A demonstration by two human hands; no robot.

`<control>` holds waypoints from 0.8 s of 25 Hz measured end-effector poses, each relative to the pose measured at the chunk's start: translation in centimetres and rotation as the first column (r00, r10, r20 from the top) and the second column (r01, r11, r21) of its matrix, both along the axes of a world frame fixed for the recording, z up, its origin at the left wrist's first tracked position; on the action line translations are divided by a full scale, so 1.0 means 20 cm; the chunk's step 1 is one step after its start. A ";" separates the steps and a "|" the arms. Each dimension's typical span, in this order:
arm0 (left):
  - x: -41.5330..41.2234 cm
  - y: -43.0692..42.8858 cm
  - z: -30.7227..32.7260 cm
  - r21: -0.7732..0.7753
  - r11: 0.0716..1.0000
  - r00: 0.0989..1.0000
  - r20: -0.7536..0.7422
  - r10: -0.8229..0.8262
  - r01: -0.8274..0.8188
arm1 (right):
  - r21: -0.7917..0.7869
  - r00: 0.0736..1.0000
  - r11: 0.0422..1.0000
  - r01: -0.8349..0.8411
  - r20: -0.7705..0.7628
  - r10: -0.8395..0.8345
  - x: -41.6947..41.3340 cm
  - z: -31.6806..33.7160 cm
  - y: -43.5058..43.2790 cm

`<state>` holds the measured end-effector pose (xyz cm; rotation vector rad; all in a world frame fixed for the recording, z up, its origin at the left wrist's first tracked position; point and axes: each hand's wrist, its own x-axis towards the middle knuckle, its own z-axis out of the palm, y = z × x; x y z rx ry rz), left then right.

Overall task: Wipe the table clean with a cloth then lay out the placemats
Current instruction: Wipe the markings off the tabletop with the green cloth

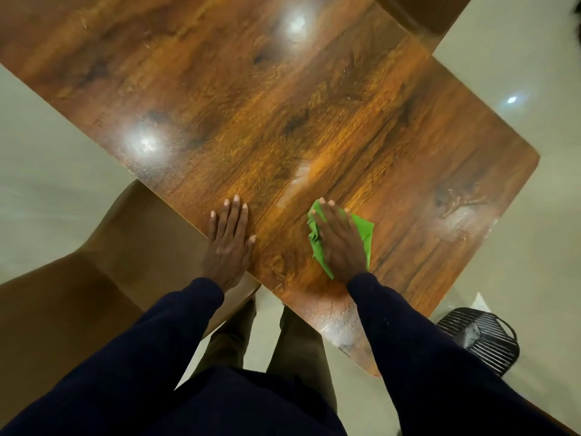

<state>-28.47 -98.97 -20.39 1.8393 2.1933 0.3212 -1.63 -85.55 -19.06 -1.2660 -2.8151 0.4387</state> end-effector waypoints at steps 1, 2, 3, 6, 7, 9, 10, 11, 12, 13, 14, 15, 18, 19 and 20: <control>-0.01 0.00 0.00 0.004 1.000 1.000 -0.002 0.010 -0.010 | 0.011 0.992 0.992 0.125 0.014 -0.125 -0.06 0.01 0.10; -0.01 0.00 0.00 0.005 1.000 1.000 -0.005 0.021 -0.021 | 0.025 0.972 0.972 0.232 0.020 -0.232 -0.14 0.01 0.19; -0.02 -0.01 0.00 0.009 0.999 0.999 -0.009 0.034 -0.034 | 0.039 0.953 0.952 0.303 0.018 -0.304 -0.25 0.02 0.28; -0.05 -0.04 0.00 0.013 0.998 0.998 -0.023 0.066 -0.066 | 0.047 0.948 0.947 0.317 0.015 -0.318 -0.52 0.04 0.43; -0.06 -0.06 0.00 0.008 0.997 0.997 -0.027 0.071 -0.071 | 0.058 0.962 0.961 0.272 0.011 -0.273 -0.59 0.04 0.42; -0.08 -0.09 -0.01 -0.010 0.996 0.996 -0.021 0.090 -0.090 | 0.070 0.990 0.988 0.136 0.012 -0.137 -0.68 0.04 0.32; -0.08 -0.10 -0.01 -0.015 0.995 0.995 -0.010 0.100 -0.100 | 0.062 0.998 0.997 0.053 0.018 -0.054 -0.70 0.04 0.24; -0.08 -0.10 0.00 -0.013 0.994 0.995 -0.001 0.105 -0.105 | 0.047 1.000 0.999 -0.028 0.015 0.027 -0.70 0.03 0.14; -0.08 -0.10 0.01 -0.003 0.995 0.995 0.003 0.102 -0.102 | 0.023 0.995 0.995 -0.101 0.010 0.101 -0.68 0.02 0.03; -0.09 -0.11 0.01 0.011 0.995 0.995 0.002 0.096 -0.096 | -0.004 0.984 0.985 -0.175 0.018 0.175 -0.63 0.02 -0.07; -0.09 -0.11 0.02 0.021 0.996 0.996 0.002 0.087 -0.087 | -0.027 0.966 0.966 -0.256 0.031 0.257 -0.56 0.01 -0.17; -0.10 -0.11 0.02 0.024 0.996 0.997 0.003 0.081 -0.081 | -0.041 0.940 0.941 -0.337 0.040 0.339 -0.46 0.00 -0.24; -0.13 -0.15 0.02 0.026 0.995 0.995 0.014 0.095 -0.095 | -0.063 0.874 0.874 -0.482 0.025 0.484 -0.14 0.00 -0.24; -0.14 -0.16 0.02 0.027 0.994 0.995 0.011 0.102 -0.102 | -0.049 0.888 0.887 -0.459 0.014 0.460 -0.08 0.01 -0.19; -0.15 -0.18 0.02 0.028 0.994 0.995 0.005 0.104 -0.104 | -0.040 0.925 0.924 -0.380 0.009 0.380 -0.06 0.01 -0.12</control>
